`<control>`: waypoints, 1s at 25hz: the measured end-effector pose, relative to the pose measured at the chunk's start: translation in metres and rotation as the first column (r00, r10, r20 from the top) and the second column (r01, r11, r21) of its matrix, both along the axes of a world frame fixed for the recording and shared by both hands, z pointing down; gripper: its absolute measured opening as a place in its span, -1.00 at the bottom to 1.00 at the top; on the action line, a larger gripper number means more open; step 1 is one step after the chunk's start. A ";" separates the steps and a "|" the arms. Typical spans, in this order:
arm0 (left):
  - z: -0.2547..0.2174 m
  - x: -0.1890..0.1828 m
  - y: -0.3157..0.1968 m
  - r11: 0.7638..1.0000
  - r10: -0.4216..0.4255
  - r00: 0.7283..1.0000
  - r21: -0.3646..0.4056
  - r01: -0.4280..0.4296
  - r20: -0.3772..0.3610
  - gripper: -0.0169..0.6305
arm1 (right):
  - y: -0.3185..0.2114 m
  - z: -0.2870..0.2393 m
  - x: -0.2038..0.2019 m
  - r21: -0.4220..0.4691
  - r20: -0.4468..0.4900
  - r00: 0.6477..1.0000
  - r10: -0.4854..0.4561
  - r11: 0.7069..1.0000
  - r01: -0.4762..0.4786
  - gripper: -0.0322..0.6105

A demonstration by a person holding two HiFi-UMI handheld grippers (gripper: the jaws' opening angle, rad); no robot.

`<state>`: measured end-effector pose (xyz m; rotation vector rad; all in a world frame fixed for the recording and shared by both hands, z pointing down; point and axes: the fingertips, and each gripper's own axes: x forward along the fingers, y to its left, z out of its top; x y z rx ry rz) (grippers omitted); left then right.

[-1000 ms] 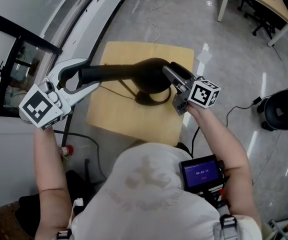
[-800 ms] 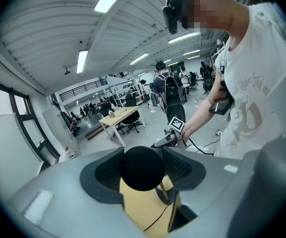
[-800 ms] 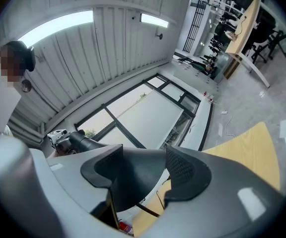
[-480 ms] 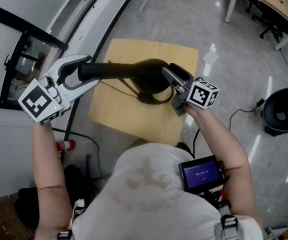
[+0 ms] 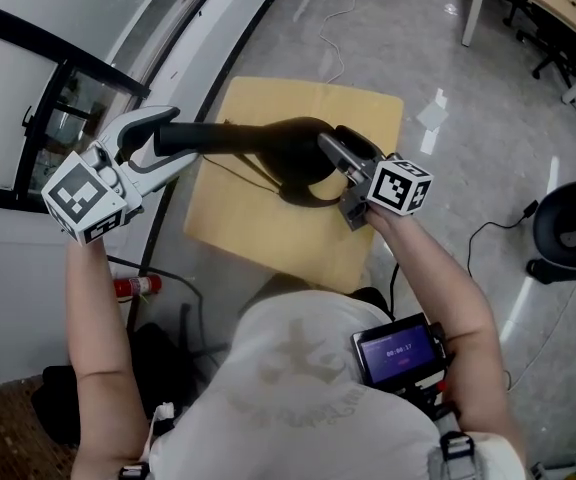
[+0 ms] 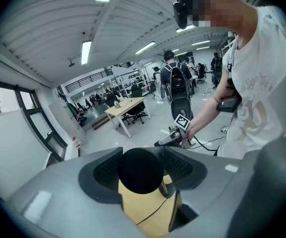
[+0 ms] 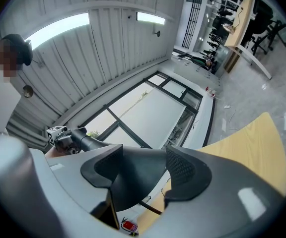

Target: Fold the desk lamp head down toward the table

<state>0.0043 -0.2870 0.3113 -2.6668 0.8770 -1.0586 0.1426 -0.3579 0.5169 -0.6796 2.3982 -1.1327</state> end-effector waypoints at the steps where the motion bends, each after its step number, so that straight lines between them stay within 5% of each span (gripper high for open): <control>1: -0.001 -0.001 0.000 1.000 -0.007 1.000 -0.003 0.007 0.002 -0.14 | 0.000 -0.001 -0.001 0.001 0.003 1.000 0.000 1.000 0.000 -0.01; 9: 0.003 -0.009 0.001 0.998 -0.032 0.999 0.053 0.032 0.000 -0.09 | -0.001 0.003 -0.006 0.044 -0.034 0.999 -0.020 0.999 0.021 -0.02; 13: -0.001 -0.022 0.004 0.991 -0.067 0.993 0.107 0.078 -0.099 -0.06 | -0.006 -0.001 -0.003 0.078 -0.061 0.998 0.006 0.997 -0.001 -0.11; 18: -0.025 -0.050 0.013 0.960 -0.130 0.936 0.194 0.202 -0.328 -0.09 | -0.001 -0.016 0.003 0.114 -0.061 0.997 0.054 0.992 -0.047 -0.31; 25: -0.002 -0.079 0.028 0.929 -0.196 0.872 0.198 0.311 -0.450 -0.36 | 0.002 -0.034 0.012 0.161 -0.130 0.987 0.090 0.985 -0.068 -0.53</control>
